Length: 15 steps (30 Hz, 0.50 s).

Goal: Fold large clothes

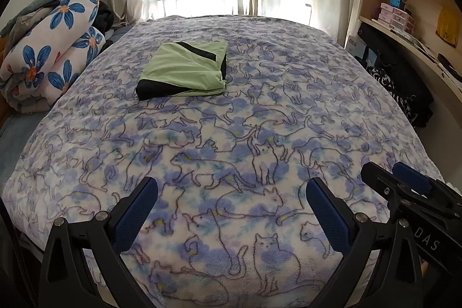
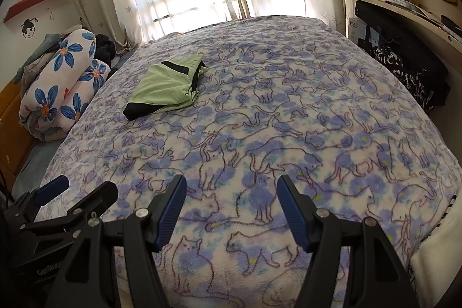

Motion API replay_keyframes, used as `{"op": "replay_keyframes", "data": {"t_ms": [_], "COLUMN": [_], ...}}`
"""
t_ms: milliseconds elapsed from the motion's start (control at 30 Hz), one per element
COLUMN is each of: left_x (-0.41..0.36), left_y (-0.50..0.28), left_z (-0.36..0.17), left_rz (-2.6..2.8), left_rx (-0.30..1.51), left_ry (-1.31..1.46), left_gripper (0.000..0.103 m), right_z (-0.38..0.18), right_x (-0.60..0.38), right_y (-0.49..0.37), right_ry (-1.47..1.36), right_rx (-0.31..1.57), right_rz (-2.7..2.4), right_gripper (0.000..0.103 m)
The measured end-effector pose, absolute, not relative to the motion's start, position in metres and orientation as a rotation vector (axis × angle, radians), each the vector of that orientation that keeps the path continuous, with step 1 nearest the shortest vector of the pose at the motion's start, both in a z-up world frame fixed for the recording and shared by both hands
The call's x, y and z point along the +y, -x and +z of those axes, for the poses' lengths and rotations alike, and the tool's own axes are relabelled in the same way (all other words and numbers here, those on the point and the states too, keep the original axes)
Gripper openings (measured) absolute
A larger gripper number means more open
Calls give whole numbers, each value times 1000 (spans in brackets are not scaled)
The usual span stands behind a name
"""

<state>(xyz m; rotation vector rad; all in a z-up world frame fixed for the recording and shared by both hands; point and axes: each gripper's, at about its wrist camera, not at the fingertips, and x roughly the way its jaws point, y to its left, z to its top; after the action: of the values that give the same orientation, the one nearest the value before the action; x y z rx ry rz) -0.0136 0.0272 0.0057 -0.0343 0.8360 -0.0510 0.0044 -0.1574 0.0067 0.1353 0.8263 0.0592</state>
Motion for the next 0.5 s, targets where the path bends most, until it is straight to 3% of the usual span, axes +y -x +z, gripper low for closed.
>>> {"op": "replay_keyframes", "data": {"t_ms": [500], "left_x": [31], "left_y": [7], "left_z": [-8], "left_rz": [-37], "left_rx": [876], "left_ry": [55], "left_gripper": [102], "right_z": [-1], "right_x": [-155], "right_y": [-8], "right_ry": [-120], "right_rx": [836], "right_rz": [44], "right_gripper": [65]}}
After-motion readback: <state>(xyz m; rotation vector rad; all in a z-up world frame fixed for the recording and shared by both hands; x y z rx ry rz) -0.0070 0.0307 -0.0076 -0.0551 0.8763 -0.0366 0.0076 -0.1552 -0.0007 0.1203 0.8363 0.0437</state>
